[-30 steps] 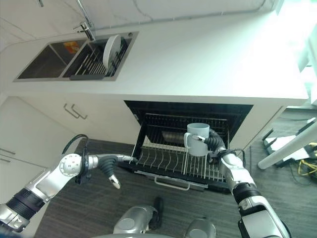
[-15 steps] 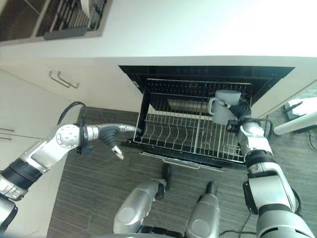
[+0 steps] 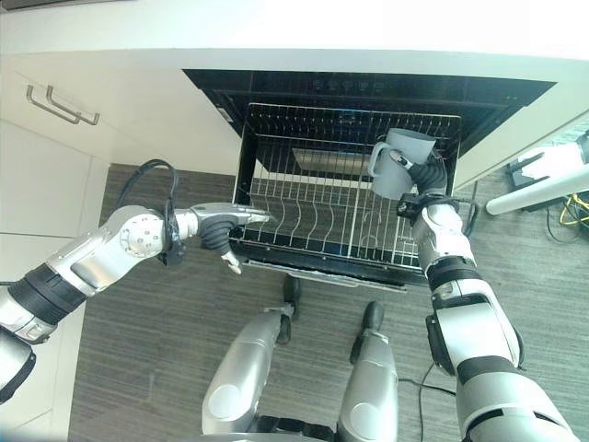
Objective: Place the dishes in the dishwasher.
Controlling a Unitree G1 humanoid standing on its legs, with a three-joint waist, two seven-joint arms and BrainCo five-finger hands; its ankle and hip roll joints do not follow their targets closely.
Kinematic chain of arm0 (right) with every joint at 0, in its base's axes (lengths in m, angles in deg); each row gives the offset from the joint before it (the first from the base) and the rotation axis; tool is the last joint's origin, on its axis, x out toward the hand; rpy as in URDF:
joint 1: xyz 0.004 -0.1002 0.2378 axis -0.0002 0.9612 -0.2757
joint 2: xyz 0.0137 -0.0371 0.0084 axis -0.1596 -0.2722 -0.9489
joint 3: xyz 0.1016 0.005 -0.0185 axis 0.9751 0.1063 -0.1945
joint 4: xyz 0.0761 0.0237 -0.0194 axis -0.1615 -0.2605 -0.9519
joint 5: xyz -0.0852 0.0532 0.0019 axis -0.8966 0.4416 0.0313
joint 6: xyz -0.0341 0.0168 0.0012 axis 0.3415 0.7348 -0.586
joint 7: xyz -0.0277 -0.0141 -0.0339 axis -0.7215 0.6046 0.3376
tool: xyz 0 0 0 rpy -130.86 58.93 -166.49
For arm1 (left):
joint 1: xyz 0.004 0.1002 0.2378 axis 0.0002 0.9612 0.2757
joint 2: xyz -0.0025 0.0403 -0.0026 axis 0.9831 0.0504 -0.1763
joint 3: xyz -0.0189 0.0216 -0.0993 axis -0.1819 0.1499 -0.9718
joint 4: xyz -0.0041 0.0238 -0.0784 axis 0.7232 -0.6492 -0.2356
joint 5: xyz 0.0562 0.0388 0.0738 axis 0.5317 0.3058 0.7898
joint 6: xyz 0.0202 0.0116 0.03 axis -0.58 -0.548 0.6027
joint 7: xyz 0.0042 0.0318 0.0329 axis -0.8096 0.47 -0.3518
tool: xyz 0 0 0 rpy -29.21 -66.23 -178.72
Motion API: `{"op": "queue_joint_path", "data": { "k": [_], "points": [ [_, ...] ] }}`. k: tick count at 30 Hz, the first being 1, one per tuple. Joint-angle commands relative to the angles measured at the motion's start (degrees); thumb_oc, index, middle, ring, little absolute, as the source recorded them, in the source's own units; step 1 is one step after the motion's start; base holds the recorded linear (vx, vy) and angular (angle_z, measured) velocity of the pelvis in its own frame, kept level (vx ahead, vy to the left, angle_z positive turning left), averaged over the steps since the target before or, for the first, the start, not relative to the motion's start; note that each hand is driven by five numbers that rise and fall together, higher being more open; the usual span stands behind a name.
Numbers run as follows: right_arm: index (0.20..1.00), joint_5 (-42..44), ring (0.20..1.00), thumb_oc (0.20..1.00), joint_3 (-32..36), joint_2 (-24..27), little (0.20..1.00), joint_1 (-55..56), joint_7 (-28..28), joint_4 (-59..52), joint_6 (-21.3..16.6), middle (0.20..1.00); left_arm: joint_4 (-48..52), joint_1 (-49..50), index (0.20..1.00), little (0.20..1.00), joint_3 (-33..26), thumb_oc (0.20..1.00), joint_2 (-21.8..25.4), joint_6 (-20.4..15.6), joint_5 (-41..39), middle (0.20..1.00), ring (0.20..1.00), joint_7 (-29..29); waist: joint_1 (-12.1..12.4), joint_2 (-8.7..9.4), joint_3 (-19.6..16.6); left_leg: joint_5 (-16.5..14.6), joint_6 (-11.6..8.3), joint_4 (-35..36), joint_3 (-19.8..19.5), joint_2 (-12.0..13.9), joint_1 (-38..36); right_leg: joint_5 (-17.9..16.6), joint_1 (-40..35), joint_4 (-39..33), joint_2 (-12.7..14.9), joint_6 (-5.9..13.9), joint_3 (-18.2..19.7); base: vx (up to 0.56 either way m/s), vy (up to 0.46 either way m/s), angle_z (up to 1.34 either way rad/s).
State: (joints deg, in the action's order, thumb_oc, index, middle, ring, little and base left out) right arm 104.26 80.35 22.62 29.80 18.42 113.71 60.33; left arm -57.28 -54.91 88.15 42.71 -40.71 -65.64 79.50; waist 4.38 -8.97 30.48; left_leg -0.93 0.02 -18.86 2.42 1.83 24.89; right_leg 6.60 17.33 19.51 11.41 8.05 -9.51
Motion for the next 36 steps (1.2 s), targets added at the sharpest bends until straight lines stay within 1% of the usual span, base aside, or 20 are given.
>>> {"op": "queue_joint_path", "data": {
  "k": [1, 2, 4, 7, 10, 11, 12, 21, 24, 25, 26, 28, 30, 32, 33, 36],
  "points": [
    [0.2, -2.93, 0.2, 0.2, -3.77, 0.22, 0.2, -1.55, -3.29, -0.61, -0.34, 0.2, 1.88, -0.5, 1.0, 1.0, -4.68, 1.0, -1.02, -1.35, 0.49, 1.0, 1.0, 0.57, 1.27, -2.73, -0.69, -2.49, -0.1, 1.67, -0.14, -0.41, -1.7, -4.04, -0.69, -2.32, 1.78, 0.04, -3.26, 0.0, 0.0, 0.0],
    [0.2, -1.85, 0.2, 0.2, -4.2, -0.19, 0.2, -1.38, -2.91, -0.79, -0.06, 0.2, 1.95, -0.13, 1.0, 1.0, -4.73, 1.0, -1.27, -1.4, 0.81, 1.0, 1.0, 0.64, 1.35, -2.81, -0.69, -2.45, -0.14, 1.67, -0.1, -0.4, -1.68, -4.05, -0.7, -2.32, 1.87, 0.03, -3.4, 0.0, 0.0, 0.0],
    [0.2, -2.34, 0.2, 0.2, -4.07, -0.9, 0.2, -1.01, -1.76, -0.89, 0.31, 0.2, 2.71, 0.45, 1.0, 1.0, -4.83, 1.0, -1.48, -0.86, 0.89, 1.0, 1.0, 0.65, 1.48, -3.06, -0.69, -2.45, -0.15, 1.67, -0.16, -0.46, -1.67, -4.16, -0.7, -2.32, 2.01, -0.07, -3.6, 0.0, 0.0, 0.0],
    [0.2, -3.66, 0.2, 0.2, -3.69, -1.31, 0.2, -0.81, -0.67, -0.53, 1.01, 0.2, 3.2, 1.01, 1.0, 1.0, -5.18, 1.0, -1.88, -0.55, 1.3, 1.0, 1.0, 0.74, 1.62, -3.38, -0.69, -2.39, -0.13, 1.67, -0.16, -0.55, -1.37, -4.3, -0.44, -2.32, 2.15, -0.09, -3.72, 0.0, 0.0, 0.0],
    [0.2, -6.85, 0.2, 0.2, -4.01, -1.44, 0.2, -0.57, 2.45, 0.24, 1.84, 0.2, 3.14, 1.64, 1.0, 1.0, -5.12, 1.0, -2.28, -0.58, 1.88, 1.0, 1.0, 0.26, 1.69, -3.72, -0.69, -2.31, -0.12, 1.67, -0.07, -0.59, -0.98, -4.62, -0.01, -2.32, 2.29, -0.08, -3.82, 0.0, 0.023, 0.01],
    [0.915, -6.79, 0.915, 0.915, -3.9, -1.25, 0.915, -0.42, 3.4, 0.35, 1.75, 0.915, 3.02, 1.88, 1.0, 1.0, -5.04, 1.0, -2.25, -0.68, 1.99, 1.0, 1.0, 0.02, 1.67, -3.76, -0.69, -2.32, -0.13, 1.67, -0.01, -0.55, -0.89, -4.71, 0.11, -2.32, 2.36, -0.06, -3.84, -0.01, 0.038, 0.0],
    [1.0, -7.22, 1.0, 1.0, -3.61, -0.96, 1.0, -0.31, 4.72, 0.32, 2.14, 1.0, 2.99, 2.07, 1.0, 1.0, -4.95, 1.0, -2.3, -0.64, 2.17, 1.0, 1.0, -0.15, 1.59, -3.84, -0.69, -2.34, -0.11, 1.67, 0.08, -0.51, -0.72, -4.82, 0.35, -2.32, 2.38, -0.07, -3.79, 0.0, 0.0, 0.0],
    [1.0, -9.66, 1.0, 1.0, -2.45, -0.64, 1.0, -0.65, 9.11, -0.18, 1.82, 1.0, 3.44, 3.06, 1.0, 1.0, -4.52, 1.0, -2.6, -0.34, 2.36, 1.0, 1.0, -0.53, 1.4, -4.48, -0.69, -2.32, -0.05, 1.67, 0.34, -0.53, -0.66, -5.05, 0.85, -2.06, 2.5, -0.07, -3.53, 0.0, 0.0, 0.0],
    [1.0, -12.56, 1.0, 1.0, -2.36, -0.37, 1.0, -0.49, 15.3, -1.19, 0.97, 1.0, 3.72, 3.9, 1.0, 1.0, -4.72, 1.0, -2.98, -0.18, 2.67, 1.0, 1.0, -0.8, 1.14, -4.94, -0.69, -2.41, -0.08, 1.67, 0.61, -0.54, -0.85, -5.06, 0.91, -2.0, 2.69, -0.07, -3.39, 0.0, 0.054, -0.01],
    [1.0, -13.86, 1.0, 1.0, -2.21, -0.13, 1.0, -0.33, 19.11, -1.85, 0.26, 1.0, 3.96, 4.31, 1.0, 1.0, -4.74, 1.0, -2.98, 0.0, 2.61, 1.0, 1.0, -1.04, 0.98, -5.12, -0.69, -2.42, -0.1, 1.67, 0.67, -0.54, -0.94, -5.04, 0.97, -1.9, 2.67, -0.04, -3.24, 0.0, 0.088, -0.02],
    [1.0, -14.9, 1.0, 1.0, -1.62, 0.28, 1.0, -0.52, 22.33, -2.39, -1.31, 1.0, 3.83, 4.92, 1.0, 1.0, -4.64, 1.0, -3.24, -0.09, 2.67, 1.0, 1.0, -1.62, 0.75, -5.46, -0.69, -2.53, -0.04, 1.67, 0.79, -0.58, -1.21, -4.98, 0.91, -1.84, 2.72, -0.12, -3.02, 0.01, 0.085, -0.01],
    [1.0, -16.72, 1.0, 1.0, -1.02, 0.19, 1.0, -0.52, 24.18, -3.71, -2.67, 1.0, 3.82, 5.31, 1.0, 1.0, -4.37, 1.0, -3.34, -0.01, 2.49, 1.0, 1.0, -2.14, 0.52, -5.75, -0.69, -2.67, -0.03, 1.67, 0.91, -0.62, -1.45, -4.9, 0.85, -1.8, 2.76, -0.13, -2.73, 0.0, 0.076, -0.1],
    [1.0, -19.23, 1.0, 1.0, -1.04, -0.11, 1.0, -0.84, 27.23, -5.9, -3.29, 1.0, 3.52, 5.79, 1.0, 1.0, -4.19, 1.0, -3.47, -0.57, 2.27, 1.0, 1.0, -2.77, 0.32, -6.29, -0.69, -2.79, -0.02, 1.67, 0.99, -0.78, -1.66, -4.85, 0.89, -1.82, 2.84, -0.14, -2.4, 0.0, 0.075, -0.12],
    [1.0, -19.65, 1.0, 1.0, -0.86, -0.24, 1.0, -0.26, 31.47, -7.83, -4.34, 1.0, 3.69, 6.94, 1.0, 1.0, -4.24, 1.0, -3.78, -0.68, 2.56, 1.0, 1.0, -3.63, 0.03, -6.74, -0.69, -2.93, 0.02, 1.67, 1.16, -0.82, -1.88, -4.73, 0.94, -1.73, 2.87, -0.18, -2.1, 0.0, 0.085, -0.06],
    [1.0, -21.96, 1.0, 1.0, -0.43, -0.06, 1.0, 0.83, 36.43, -9.63, -6.67, 1.0, 3.9, 8.08, 1.0, 1.0, -4.25, 1.0, -4.12, -0.51, 2.92, 1.0, 1.0, -4.39, -0.32, -7.11, -0.69, -3.05, 0.01, 1.67, 1.27, -0.81, -2.07, -4.64, 0.98, -1.64, 2.88, -0.16, -1.85, 0.01, 0.102, -0.12],
    [1.0, -25.1, 1.0, 1.0, 0.2, -0.18, 1.0, 3.01, 40.71, -13.65, -8.44, 1.0, 3.79, 10.13, 1.0, 1.0, -4.22, 1.0, -4.71, -0.66, 3.44, 1.0, 1.0, -6.0, -1.15, -7.78, -0.69, -3.28, 0.03, 1.67, 1.55, -0.86, -2.38, -4.49, 1.17, -1.62, 2.87, -0.14, -1.14, 0.01, 0.106, -0.09]
  ]
}}
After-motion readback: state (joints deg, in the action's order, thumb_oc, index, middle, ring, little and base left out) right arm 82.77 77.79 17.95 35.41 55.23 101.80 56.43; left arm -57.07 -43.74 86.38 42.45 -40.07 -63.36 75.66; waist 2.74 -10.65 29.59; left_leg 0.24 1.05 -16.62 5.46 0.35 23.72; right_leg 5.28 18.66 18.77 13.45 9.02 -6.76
